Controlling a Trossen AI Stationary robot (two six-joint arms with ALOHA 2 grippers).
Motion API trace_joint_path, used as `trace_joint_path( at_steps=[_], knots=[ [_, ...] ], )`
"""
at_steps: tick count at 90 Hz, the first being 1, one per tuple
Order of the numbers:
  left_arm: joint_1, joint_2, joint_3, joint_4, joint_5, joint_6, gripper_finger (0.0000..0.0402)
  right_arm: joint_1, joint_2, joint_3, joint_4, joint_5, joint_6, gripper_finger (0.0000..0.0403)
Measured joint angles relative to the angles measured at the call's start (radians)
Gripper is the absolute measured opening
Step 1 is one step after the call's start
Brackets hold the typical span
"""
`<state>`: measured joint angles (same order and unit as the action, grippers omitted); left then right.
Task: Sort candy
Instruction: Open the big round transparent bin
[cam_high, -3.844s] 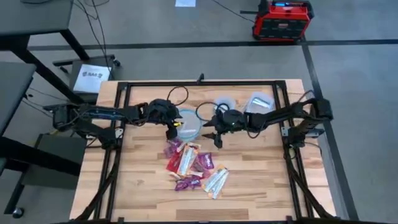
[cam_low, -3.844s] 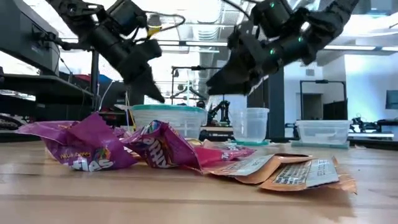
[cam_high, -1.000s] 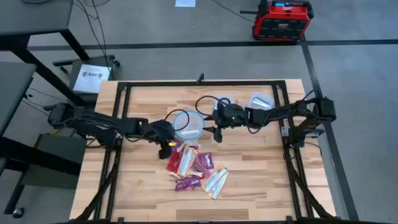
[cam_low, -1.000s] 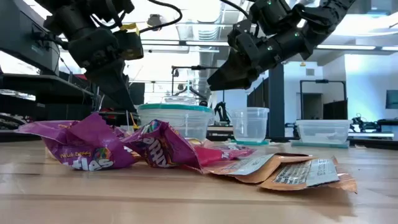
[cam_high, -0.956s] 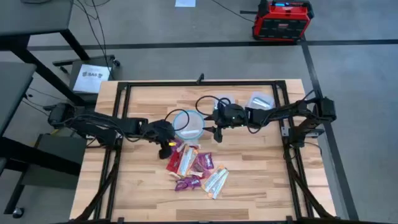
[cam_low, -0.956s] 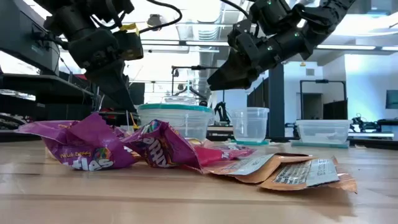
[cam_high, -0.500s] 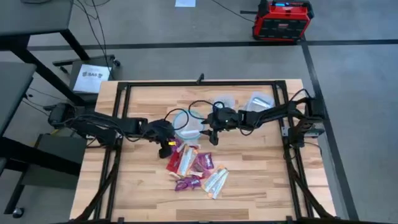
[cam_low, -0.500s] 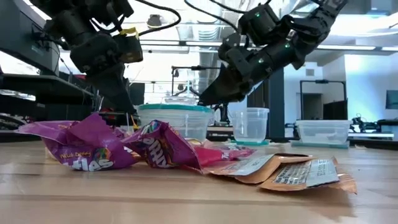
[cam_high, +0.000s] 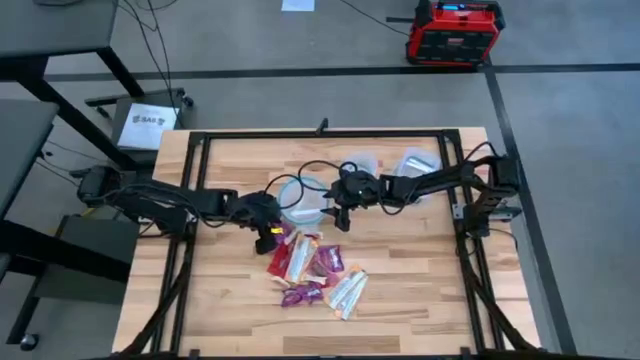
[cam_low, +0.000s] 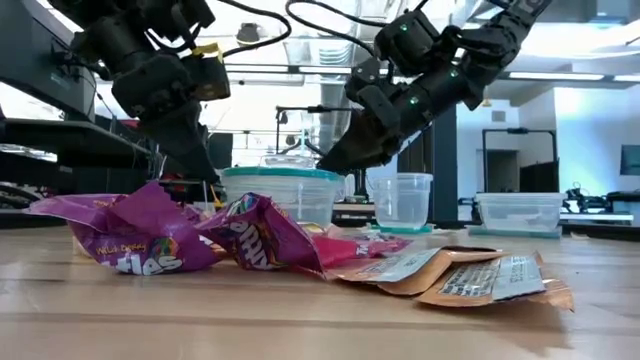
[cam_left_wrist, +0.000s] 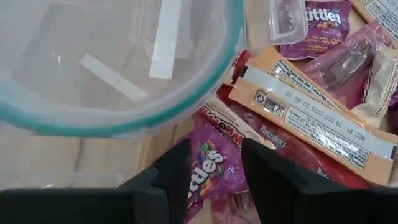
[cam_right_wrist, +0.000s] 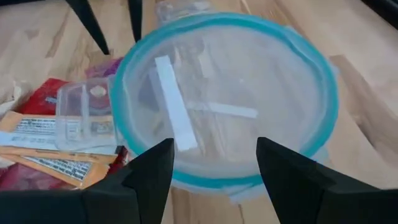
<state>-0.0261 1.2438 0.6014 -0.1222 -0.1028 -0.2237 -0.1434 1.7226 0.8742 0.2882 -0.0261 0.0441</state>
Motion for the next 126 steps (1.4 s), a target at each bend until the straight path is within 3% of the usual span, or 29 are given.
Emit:
trace_joint_path(
  at_steps=[31, 75, 126],
  knots=[
    [0.003, 0.0, 0.0, 0.001, -0.008, 0.014, 0.0127, 0.001, -0.001, 0.0, -0.023, 0.0, 0.0, 0.0214],
    [0.092, 0.0, 0.0, -0.001, -0.022, 0.058, 0.0127, 0.015, -0.001, 0.0, -0.028, 0.002, 0.02, 0.0214],
    [0.177, -0.034, 0.005, -0.125, -0.023, 0.085, 0.0127, 0.098, -0.018, 0.0, -0.022, -0.002, 0.063, 0.0214]
  ],
)
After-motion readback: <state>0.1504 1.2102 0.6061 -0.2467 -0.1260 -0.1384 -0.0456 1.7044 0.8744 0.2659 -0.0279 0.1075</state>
